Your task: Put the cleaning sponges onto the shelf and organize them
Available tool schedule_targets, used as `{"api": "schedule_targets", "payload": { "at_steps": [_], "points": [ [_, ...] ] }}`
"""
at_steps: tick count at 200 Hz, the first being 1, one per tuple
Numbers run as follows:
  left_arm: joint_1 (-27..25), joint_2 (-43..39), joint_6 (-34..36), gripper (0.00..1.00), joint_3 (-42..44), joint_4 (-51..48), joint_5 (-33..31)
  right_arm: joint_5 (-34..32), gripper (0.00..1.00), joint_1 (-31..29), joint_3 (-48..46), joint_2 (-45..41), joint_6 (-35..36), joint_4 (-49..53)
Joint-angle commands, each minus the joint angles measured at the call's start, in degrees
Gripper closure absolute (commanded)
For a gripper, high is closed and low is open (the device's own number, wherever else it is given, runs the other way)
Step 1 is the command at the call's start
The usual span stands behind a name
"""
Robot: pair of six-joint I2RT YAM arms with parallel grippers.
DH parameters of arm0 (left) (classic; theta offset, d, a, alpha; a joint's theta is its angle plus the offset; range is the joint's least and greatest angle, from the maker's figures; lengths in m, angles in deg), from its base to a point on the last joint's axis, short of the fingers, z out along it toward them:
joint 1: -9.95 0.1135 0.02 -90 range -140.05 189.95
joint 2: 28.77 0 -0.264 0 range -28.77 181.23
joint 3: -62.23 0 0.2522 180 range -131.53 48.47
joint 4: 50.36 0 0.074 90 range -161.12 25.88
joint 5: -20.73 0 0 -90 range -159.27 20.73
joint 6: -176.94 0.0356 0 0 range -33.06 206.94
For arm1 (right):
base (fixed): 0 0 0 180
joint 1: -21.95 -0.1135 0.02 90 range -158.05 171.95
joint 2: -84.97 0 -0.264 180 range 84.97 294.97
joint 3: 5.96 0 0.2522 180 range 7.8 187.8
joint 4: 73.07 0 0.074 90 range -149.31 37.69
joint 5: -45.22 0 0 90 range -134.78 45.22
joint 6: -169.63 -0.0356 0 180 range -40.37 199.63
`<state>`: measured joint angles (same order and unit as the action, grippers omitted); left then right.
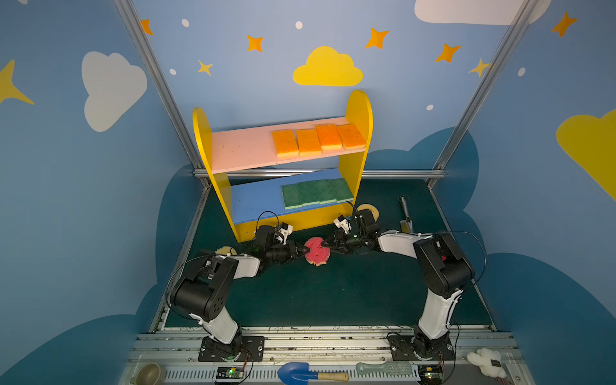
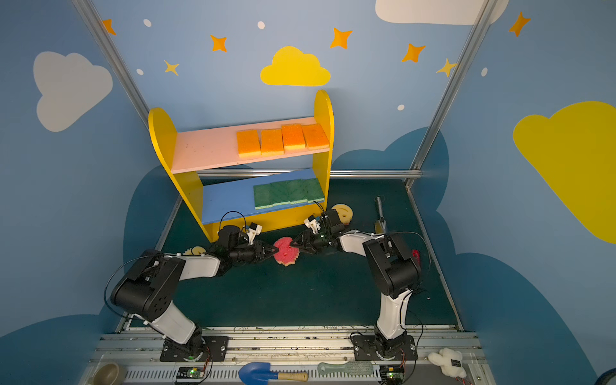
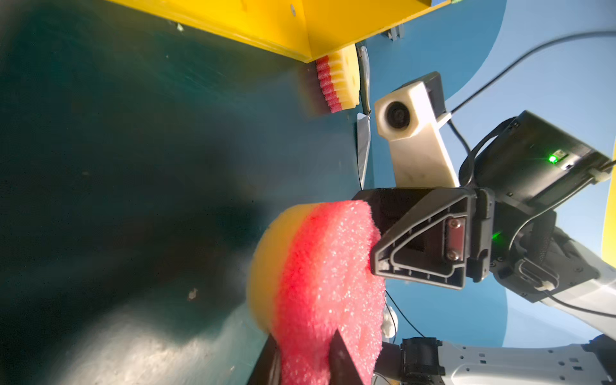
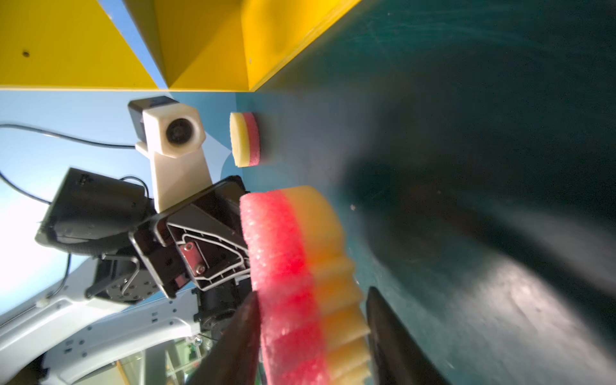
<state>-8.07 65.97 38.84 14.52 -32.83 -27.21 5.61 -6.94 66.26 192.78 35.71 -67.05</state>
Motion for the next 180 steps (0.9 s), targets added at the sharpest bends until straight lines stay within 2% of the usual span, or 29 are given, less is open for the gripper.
{"api": "schedule_targets", "payload": {
  "at_steps": [1,9,29,48,108,152,165,180],
  "points": [
    [0.0,-1.3,-0.5,0.59,-0.1,1.8,1.5,1.4,0.83,-0.2,-0.5,0.9,-1.4,-1.7],
    [0.0,-1.9,-0.2,0.49,0.0,1.2,1.5,1.1,0.87,-0.1,-0.7,0.6,-1.1,-1.4],
    [0.3,-3.9,0.8,0.28,0.6,-0.1,1.0,-0.1,0.87,0.2,-1.1,-0.9,-0.2,0.0],
    [0.9,-5.1,-0.2,0.2,2.2,2.7,1.4,0.1,0.87,0.8,-1.6,-2.1,-0.2,0.1],
    [1.3,-3.4,-5.9,0.2,6.0,14.4,2.8,4.3,0.86,1.5,-3.1,-2.6,-5.7,-7.1],
    [-0.6,-2.3,-7.1,0.22,4.6,15.8,2.5,5.1,0.85,0.0,-3.5,-2.1,-8.3,-10.7],
    [-1.4,-2.0,-7.3,0.29,3.7,15.9,2.5,5.2,0.84,-0.1,-3.7,-2.1,-8.7,-11.2],
    [-2.1,-1.6,-7.6,0.49,2.9,16.2,2.6,5.1,0.83,0.0,-4.0,-2.4,-9.0,-11.8]
  ]
}}
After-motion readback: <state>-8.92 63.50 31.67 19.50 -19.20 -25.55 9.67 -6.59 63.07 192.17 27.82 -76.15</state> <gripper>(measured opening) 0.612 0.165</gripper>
